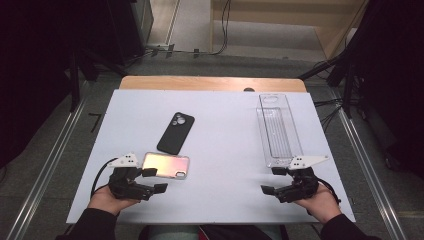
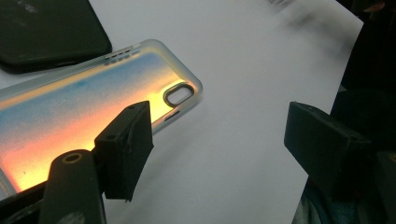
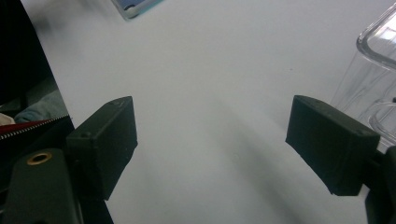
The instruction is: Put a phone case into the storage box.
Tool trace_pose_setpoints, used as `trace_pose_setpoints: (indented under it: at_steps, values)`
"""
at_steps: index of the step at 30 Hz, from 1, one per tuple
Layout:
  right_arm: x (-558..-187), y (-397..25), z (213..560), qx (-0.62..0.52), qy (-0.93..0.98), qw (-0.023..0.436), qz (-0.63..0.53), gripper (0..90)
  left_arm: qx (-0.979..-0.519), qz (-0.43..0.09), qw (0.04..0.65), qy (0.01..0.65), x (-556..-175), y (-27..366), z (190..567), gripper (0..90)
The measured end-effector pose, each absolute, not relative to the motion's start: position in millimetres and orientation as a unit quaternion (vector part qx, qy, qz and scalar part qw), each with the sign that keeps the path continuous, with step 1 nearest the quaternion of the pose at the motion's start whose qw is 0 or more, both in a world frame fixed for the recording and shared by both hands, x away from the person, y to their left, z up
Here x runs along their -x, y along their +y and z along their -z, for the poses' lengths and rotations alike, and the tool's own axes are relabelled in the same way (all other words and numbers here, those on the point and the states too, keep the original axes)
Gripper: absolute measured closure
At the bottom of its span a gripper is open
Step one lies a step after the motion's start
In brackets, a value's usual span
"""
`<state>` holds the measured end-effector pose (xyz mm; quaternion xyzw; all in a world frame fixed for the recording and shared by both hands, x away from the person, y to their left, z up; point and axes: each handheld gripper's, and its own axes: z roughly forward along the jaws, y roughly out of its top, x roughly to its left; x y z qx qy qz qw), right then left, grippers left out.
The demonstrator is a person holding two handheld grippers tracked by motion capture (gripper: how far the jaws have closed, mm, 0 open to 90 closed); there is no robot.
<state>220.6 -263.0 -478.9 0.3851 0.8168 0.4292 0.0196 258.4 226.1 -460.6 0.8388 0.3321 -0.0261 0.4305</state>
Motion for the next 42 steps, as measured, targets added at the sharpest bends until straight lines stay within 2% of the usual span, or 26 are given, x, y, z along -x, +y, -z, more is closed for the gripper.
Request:
trace_pose_setpoints:
  at_steps: [28, 42]
  values:
    - [-220, -263, 479, -0.384, 0.818, 0.021, -0.428, 14.5, -0.818, 0.025, 0.437, 0.373, -263, 225, 451, 23.6]
    - [-220, -264, 478, -0.384, 0.817, 0.024, -0.429, 14.6, -0.801, -0.018, 0.434, 0.412, -278, 224, 439, 23.7]
